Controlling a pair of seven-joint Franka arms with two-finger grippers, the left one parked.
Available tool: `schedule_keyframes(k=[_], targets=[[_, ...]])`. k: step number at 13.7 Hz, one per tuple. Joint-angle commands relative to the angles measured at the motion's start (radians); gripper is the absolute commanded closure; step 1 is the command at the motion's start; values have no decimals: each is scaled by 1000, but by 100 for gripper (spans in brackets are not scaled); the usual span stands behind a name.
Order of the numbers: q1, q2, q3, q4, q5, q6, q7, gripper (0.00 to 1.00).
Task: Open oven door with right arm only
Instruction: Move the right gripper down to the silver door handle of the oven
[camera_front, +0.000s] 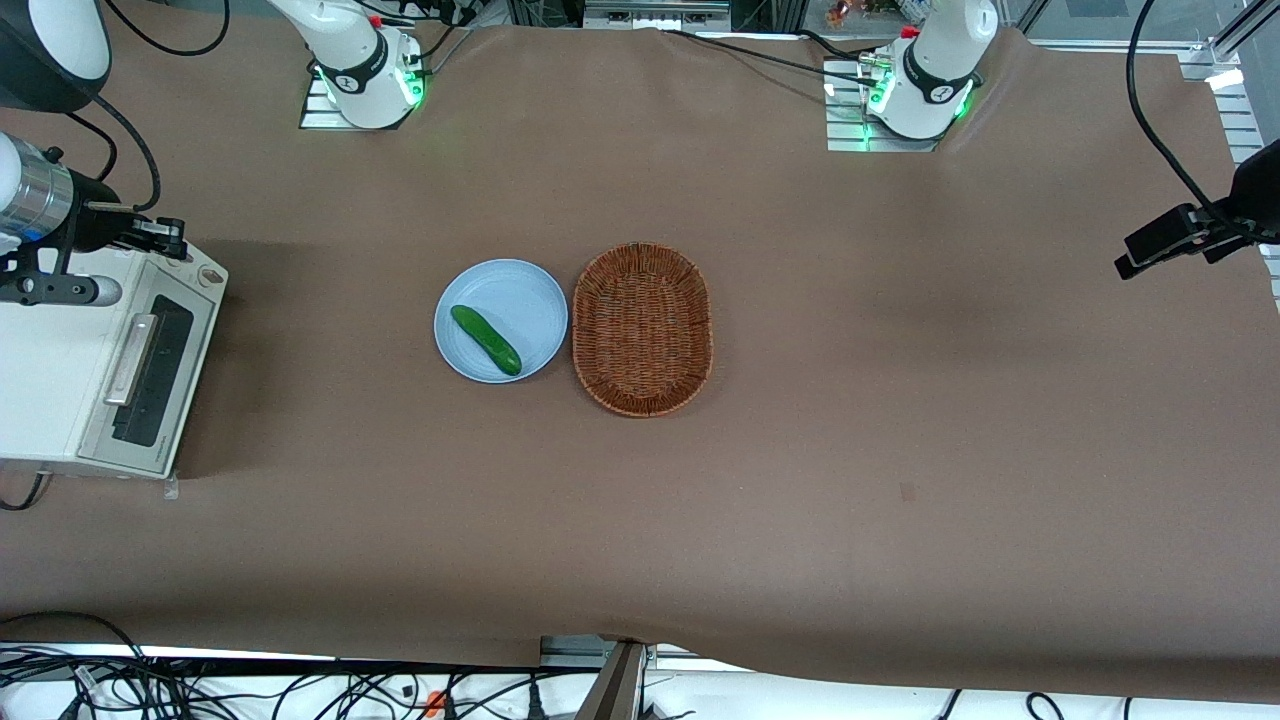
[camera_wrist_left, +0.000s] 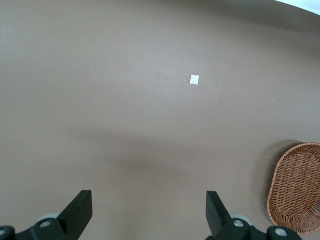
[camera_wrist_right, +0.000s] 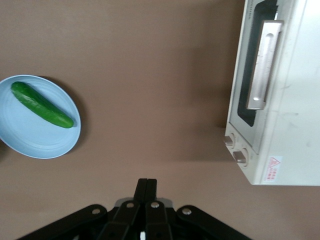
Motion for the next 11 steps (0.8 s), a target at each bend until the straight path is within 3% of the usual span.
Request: schedule_keyframes(k=[1,4,9,11], targets=[[5,46,7,20,-114,-19,7,100],[48,134,7,14,-353,59,13,100],[34,271,-33,-44,-508,251,62,100],[33,289,-34,-87,-612,314,113,100]])
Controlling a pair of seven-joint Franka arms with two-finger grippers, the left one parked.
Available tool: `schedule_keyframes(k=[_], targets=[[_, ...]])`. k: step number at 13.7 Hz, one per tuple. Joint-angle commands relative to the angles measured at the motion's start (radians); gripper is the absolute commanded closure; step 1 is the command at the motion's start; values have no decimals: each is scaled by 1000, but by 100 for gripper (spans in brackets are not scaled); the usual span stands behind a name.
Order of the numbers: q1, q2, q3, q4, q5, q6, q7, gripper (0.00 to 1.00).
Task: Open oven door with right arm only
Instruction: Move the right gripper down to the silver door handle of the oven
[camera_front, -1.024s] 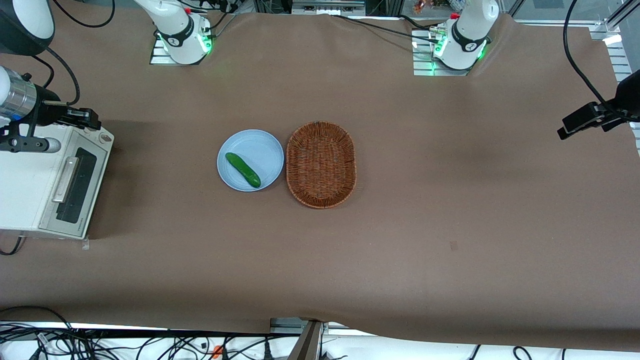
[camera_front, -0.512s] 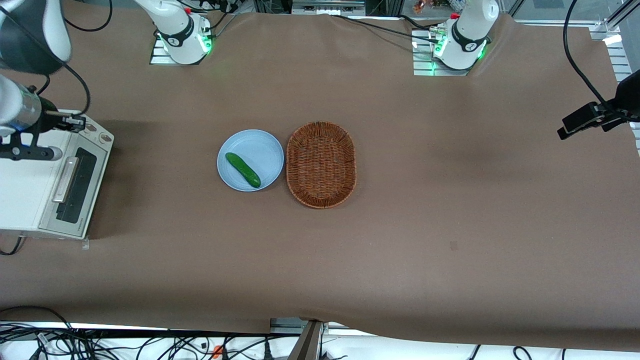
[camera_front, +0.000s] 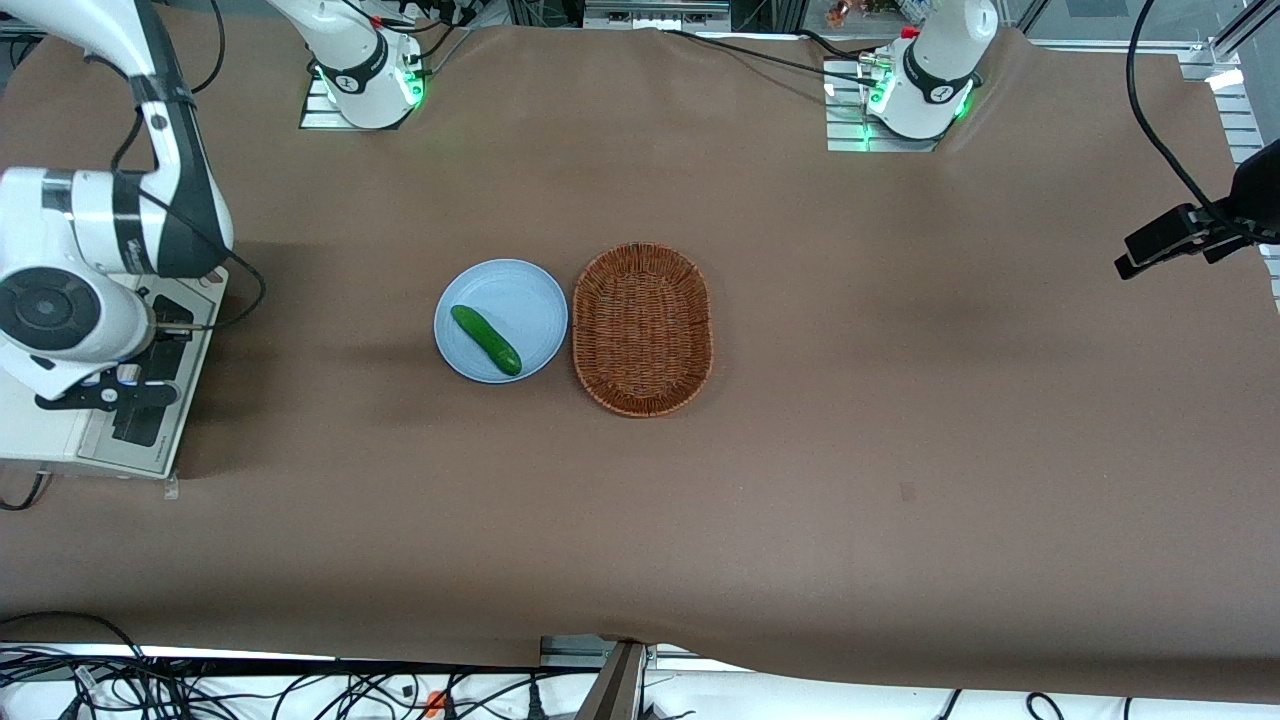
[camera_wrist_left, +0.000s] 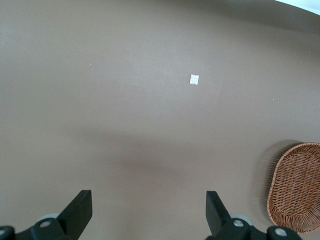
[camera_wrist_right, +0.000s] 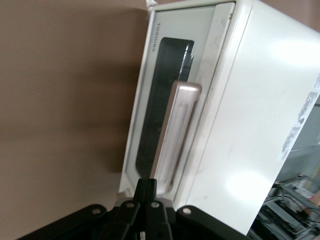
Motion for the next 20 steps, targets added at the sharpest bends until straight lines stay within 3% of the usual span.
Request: schedule_keyframes(k=[1,9,20], targets=[[1,1,-15,-62,-112,65,76,100],[1,23,-52,-68,-215,74,122,100],[39,55,-53,-89,-186,81,219,100]])
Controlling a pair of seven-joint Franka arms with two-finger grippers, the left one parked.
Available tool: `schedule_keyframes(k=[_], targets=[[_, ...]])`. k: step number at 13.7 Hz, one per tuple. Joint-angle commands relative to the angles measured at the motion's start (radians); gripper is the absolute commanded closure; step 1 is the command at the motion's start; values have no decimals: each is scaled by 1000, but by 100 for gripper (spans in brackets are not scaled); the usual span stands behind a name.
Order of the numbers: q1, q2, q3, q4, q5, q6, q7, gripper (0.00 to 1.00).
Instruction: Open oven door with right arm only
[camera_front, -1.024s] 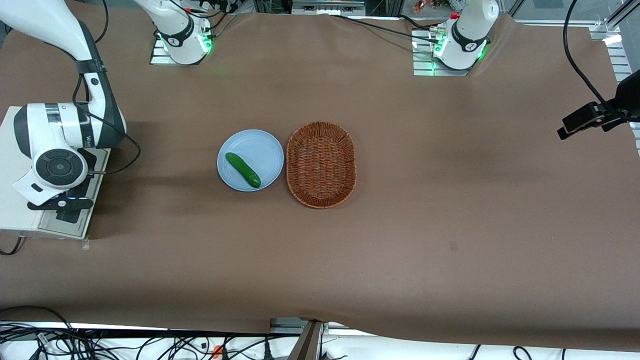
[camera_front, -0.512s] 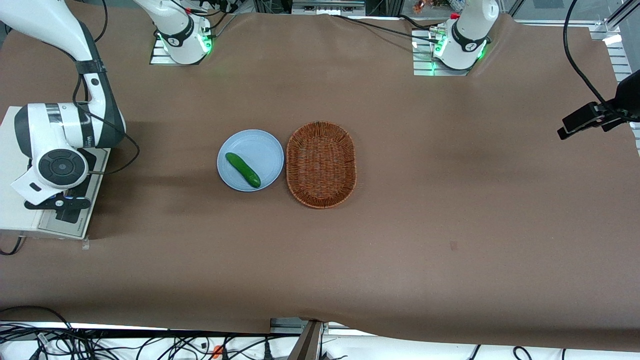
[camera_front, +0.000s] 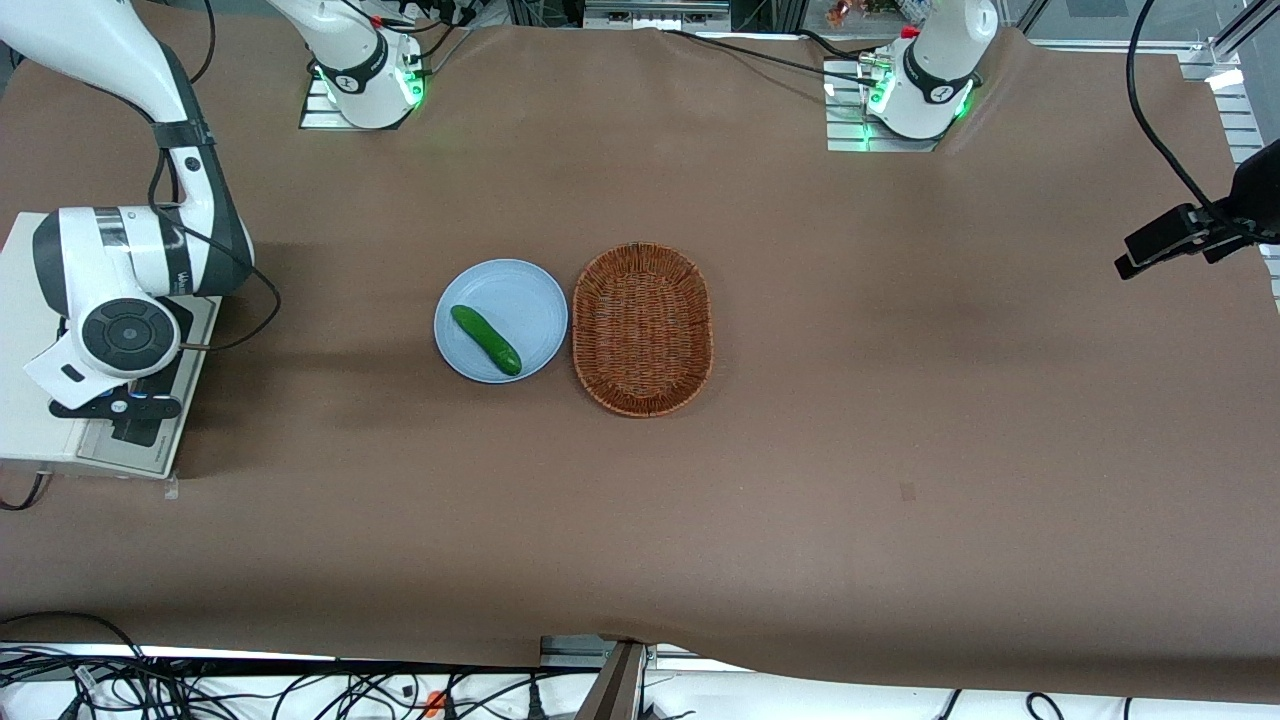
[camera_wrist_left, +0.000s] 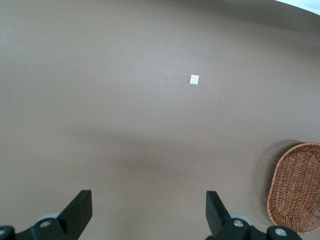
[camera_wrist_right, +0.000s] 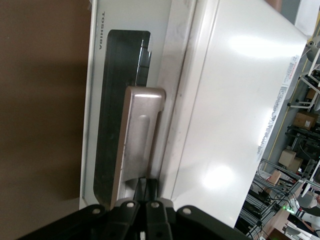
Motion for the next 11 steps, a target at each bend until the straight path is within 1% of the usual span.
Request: schedule_keyframes(k=[1,2,4,8,10,11], targets=[[39,15,-15,-27,-2,17,76,100],[42,15,-15,-27,6,17,80,100],[45,17,-15,-24,72,32,80,100],[71,17,-15,-18,152,40,83,100],[73,29,-15,-16,182,64,84,100],[73,36,-15,-16,184,83,84,100]])
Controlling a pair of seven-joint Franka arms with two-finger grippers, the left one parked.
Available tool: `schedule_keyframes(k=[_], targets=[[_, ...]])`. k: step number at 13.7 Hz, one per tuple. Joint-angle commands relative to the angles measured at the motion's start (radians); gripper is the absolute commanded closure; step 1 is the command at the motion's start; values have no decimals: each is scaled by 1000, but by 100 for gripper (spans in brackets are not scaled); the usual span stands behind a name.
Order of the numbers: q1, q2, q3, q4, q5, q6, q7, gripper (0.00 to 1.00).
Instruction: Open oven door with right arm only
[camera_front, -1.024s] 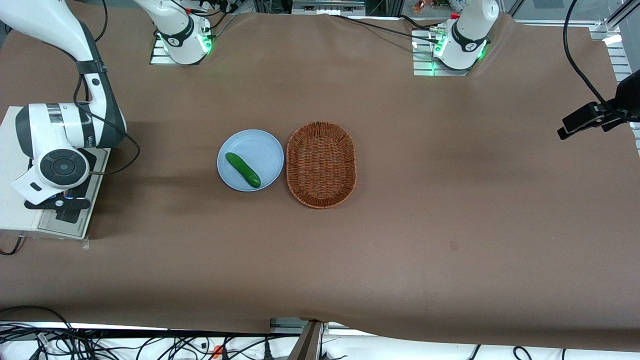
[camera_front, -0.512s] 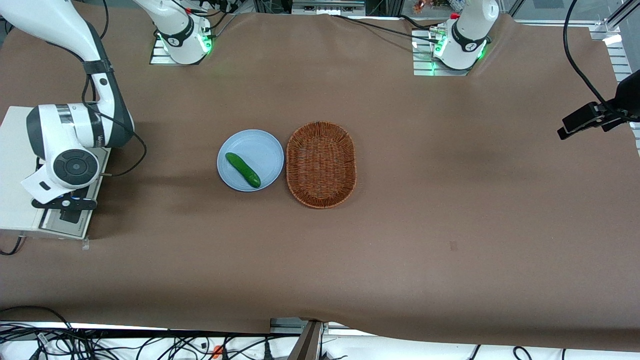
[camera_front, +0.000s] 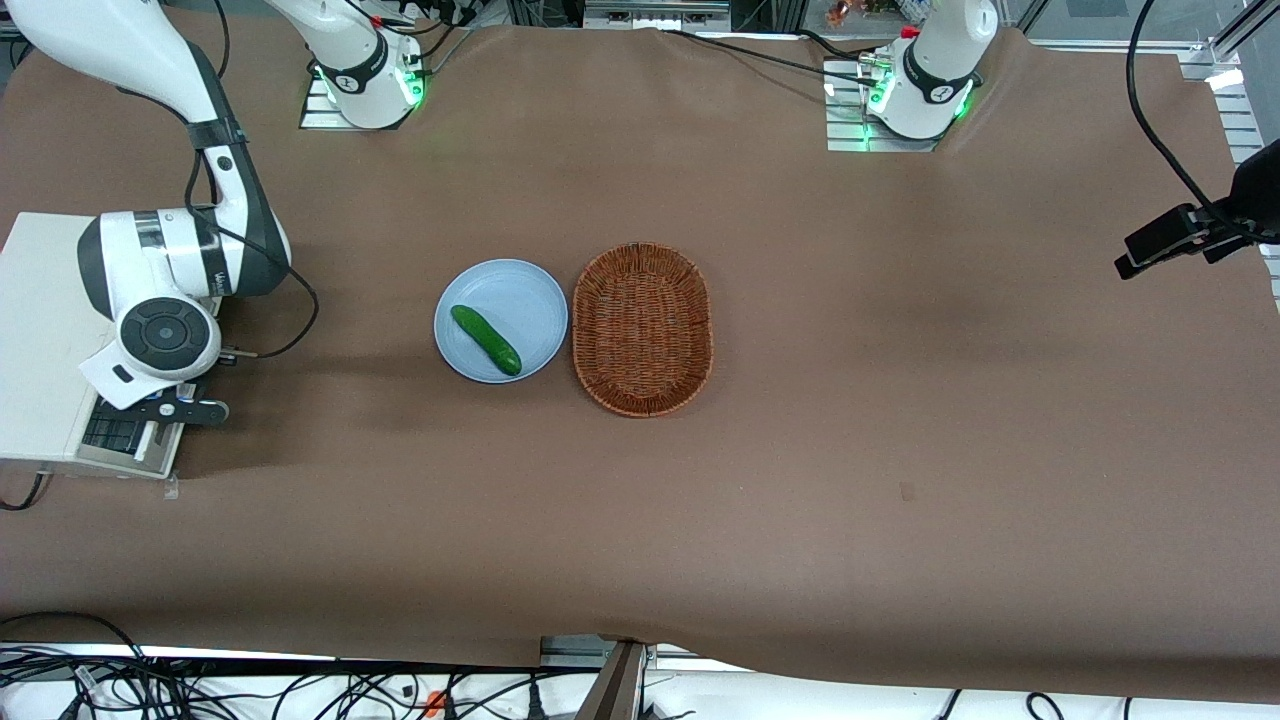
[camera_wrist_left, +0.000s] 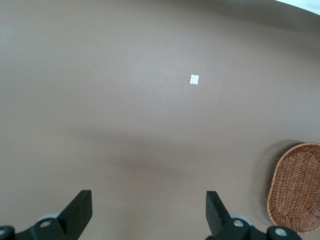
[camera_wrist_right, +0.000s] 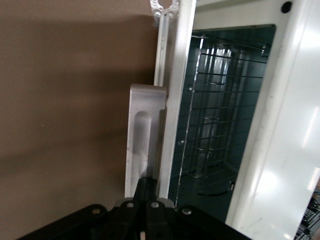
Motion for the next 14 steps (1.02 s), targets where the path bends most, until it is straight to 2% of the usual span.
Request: schedule_keyframes(k=[1,14], targets=[[0,41,-12,-7,18,59,12,100],[3,164,-12,-4,18,180,44,100]])
